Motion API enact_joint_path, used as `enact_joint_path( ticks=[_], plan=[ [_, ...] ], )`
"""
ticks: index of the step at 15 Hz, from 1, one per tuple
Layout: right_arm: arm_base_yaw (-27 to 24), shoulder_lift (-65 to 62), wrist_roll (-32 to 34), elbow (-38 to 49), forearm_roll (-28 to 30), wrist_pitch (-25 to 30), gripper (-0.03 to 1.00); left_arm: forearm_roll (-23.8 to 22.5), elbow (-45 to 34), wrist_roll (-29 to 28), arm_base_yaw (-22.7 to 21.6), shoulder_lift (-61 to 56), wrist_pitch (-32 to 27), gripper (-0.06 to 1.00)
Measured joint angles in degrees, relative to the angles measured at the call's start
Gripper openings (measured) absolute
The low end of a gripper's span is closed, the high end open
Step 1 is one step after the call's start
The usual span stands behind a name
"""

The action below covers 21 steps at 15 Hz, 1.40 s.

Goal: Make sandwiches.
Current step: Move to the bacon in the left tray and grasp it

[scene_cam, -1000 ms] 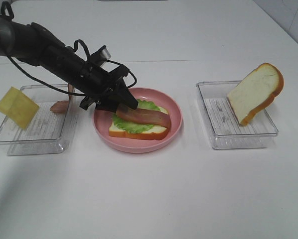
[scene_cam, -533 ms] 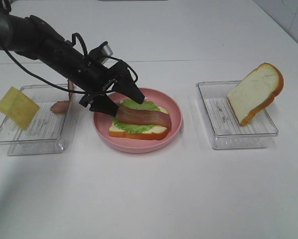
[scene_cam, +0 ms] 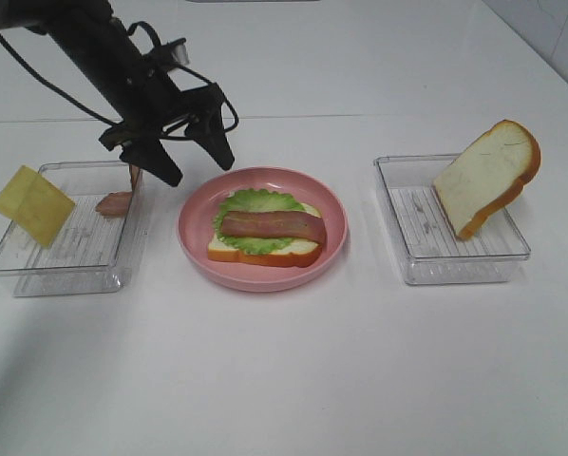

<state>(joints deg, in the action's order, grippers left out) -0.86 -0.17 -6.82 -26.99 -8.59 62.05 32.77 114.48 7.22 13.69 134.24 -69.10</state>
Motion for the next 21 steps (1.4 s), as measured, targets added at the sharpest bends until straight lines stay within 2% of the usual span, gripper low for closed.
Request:
enact_joint_path(
  ticks=[3, 8, 10, 15, 21],
  plan=[
    [0.00, 0.00, 0.00, 0.00, 0.00, 0.00, 0.98, -3.95, 0.74, -3.67, 0.00, -7.16, -0.11, 0.73],
    [0.00, 0.00, 0.00, 0.00, 0.00, 0.00, 0.98, -24.47, 0.74, -13.46, 0.00, -19.65, -0.34, 0.73],
    [0.00, 0.00, 0.00, 0.00, 0.00, 0.00, 0.98, -29.05, 0.86, -17.07, 0.00, -21.60, -0.40, 0.73],
    [0.00, 0.00, 0.00, 0.00, 0.00, 0.00, 0.98, -30.83, -2.06, -21.72, 0.00, -19.02, -0.57, 0.73],
    [0.00, 0.00, 0.00, 0.00, 0.00, 0.00, 0.98, -29.11, -2.29, -23.72, 0.00, -11.80, -0.63, 0.73]
  ],
)
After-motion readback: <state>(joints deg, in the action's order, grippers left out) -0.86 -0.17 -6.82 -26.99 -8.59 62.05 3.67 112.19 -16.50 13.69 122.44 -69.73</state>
